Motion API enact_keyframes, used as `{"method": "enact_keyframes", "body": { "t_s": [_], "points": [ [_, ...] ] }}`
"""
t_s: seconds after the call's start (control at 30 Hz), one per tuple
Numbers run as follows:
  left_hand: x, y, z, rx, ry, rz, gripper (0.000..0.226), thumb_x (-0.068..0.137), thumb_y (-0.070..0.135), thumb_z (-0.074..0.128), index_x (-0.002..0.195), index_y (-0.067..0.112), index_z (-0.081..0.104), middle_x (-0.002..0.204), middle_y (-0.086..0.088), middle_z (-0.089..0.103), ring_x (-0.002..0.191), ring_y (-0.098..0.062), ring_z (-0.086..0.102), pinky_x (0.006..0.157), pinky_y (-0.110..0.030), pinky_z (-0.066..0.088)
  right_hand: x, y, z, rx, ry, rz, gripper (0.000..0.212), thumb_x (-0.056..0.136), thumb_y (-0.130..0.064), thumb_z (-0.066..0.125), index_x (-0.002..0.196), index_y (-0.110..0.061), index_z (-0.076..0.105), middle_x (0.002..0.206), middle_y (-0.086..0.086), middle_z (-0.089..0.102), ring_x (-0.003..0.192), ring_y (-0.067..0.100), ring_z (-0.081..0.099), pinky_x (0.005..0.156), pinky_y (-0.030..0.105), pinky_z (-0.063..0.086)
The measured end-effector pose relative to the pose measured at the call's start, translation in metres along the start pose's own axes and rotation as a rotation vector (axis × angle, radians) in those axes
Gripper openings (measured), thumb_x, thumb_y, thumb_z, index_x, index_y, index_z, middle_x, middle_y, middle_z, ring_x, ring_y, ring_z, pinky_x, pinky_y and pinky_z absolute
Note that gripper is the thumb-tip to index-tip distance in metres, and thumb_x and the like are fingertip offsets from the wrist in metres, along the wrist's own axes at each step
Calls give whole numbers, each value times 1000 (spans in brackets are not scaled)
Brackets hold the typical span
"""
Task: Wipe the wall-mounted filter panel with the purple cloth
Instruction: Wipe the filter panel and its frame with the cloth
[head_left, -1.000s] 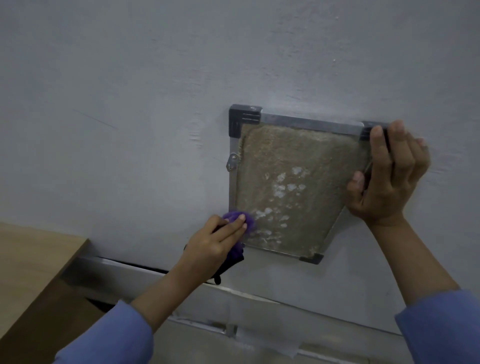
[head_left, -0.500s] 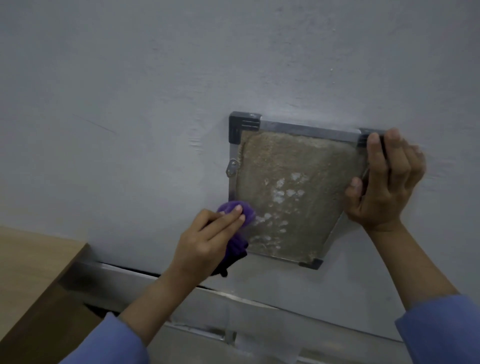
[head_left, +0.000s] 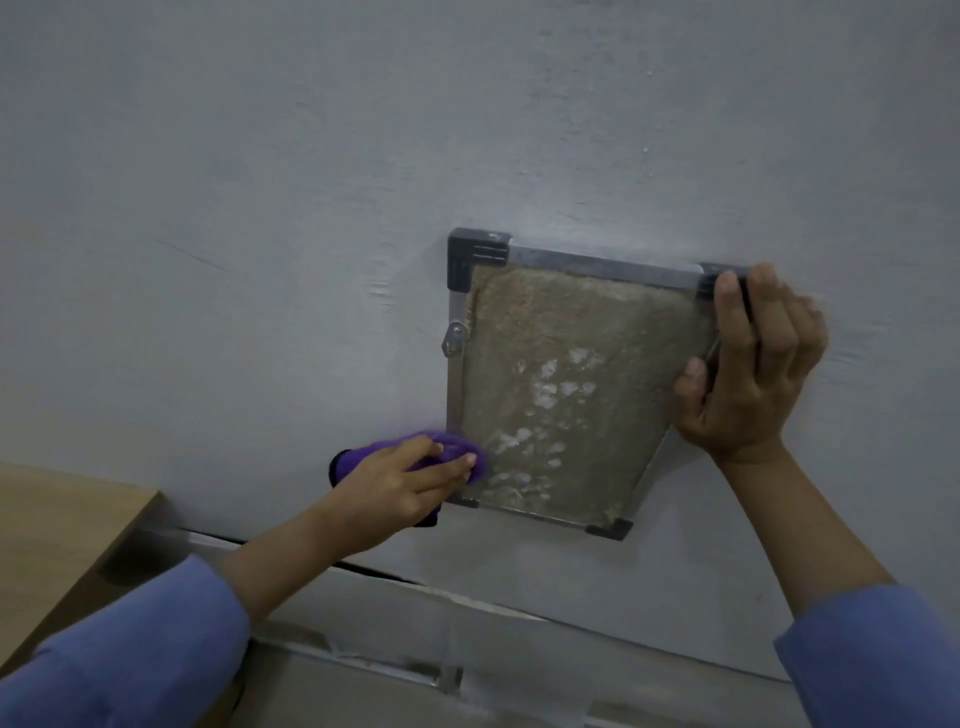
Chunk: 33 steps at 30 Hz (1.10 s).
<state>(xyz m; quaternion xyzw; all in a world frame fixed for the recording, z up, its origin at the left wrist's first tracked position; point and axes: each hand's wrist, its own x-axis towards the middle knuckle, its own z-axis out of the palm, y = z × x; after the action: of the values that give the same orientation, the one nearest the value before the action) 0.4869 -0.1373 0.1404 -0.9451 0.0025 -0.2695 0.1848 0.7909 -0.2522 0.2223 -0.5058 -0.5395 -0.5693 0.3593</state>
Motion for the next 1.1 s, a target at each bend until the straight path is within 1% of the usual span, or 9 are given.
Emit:
{"method": "enact_keyframes", "body": {
  "t_s": [0.07,0.17,0.33,0.5,0.6,0.7,0.87,1.0,1.1],
  "points": [
    [7,-2,-9,15,49,15,29,83,2,55,108,0,70,120,-8,66,93,-30,59,67,-36,57,0,0,0,-1,1,4,55,87,-25,37,138,-5,39,138,17,35,126,32,39,106,46,29],
    [23,-5,-15,43,107,-16,34,80,0,68,114,0,67,125,-10,63,95,-31,62,81,-36,55,-1,1,1,3,-2,1,55,87,-26,37,138,-5,39,138,17,35,126,32,39,106,47,30],
    [28,0,-14,-51,16,-31,45,58,-2,87,101,-1,73,113,-8,69,81,-28,69,64,-34,58,-1,1,1,-12,3,1,55,87,-26,36,139,-6,38,138,16,35,127,31,38,110,43,25],
    [28,3,-22,-10,133,-68,28,83,4,65,110,-1,69,121,-9,65,87,-30,65,79,-33,56,1,0,0,-11,0,4,55,87,-26,36,138,-6,38,137,17,36,123,34,40,111,42,24],
    [43,-2,-37,-7,324,-167,39,84,0,69,121,-3,58,129,-13,57,93,-33,64,88,-35,52,2,-1,-2,-14,-9,5,55,86,-26,37,138,-6,37,136,17,36,122,35,41,109,43,25],
    [62,-13,-51,24,455,-197,40,83,-3,71,121,-4,60,130,-18,56,93,-33,62,92,-33,49,2,-1,-4,-14,-12,6,56,84,-24,38,138,-7,37,136,18,37,120,35,42,109,43,26],
    [75,-23,-39,158,464,-129,35,86,3,69,120,1,61,125,-14,61,105,-33,64,87,-41,53,2,-2,-4,-9,-13,7,53,88,-26,36,137,-7,37,135,18,38,121,36,41,108,45,27],
    [76,-20,-27,160,503,-179,40,86,25,72,121,9,61,126,-9,60,120,-31,56,95,-48,48,3,-3,-4,1,-7,8,54,84,-24,39,135,-6,39,134,18,38,120,36,42,104,48,30],
    [78,-24,-25,108,526,-146,39,84,18,75,118,3,62,124,-13,61,117,-31,58,88,-44,54,3,-3,-3,3,-5,5,54,84,-24,39,136,-7,38,133,18,38,120,36,41,105,47,29]
  ]
}}
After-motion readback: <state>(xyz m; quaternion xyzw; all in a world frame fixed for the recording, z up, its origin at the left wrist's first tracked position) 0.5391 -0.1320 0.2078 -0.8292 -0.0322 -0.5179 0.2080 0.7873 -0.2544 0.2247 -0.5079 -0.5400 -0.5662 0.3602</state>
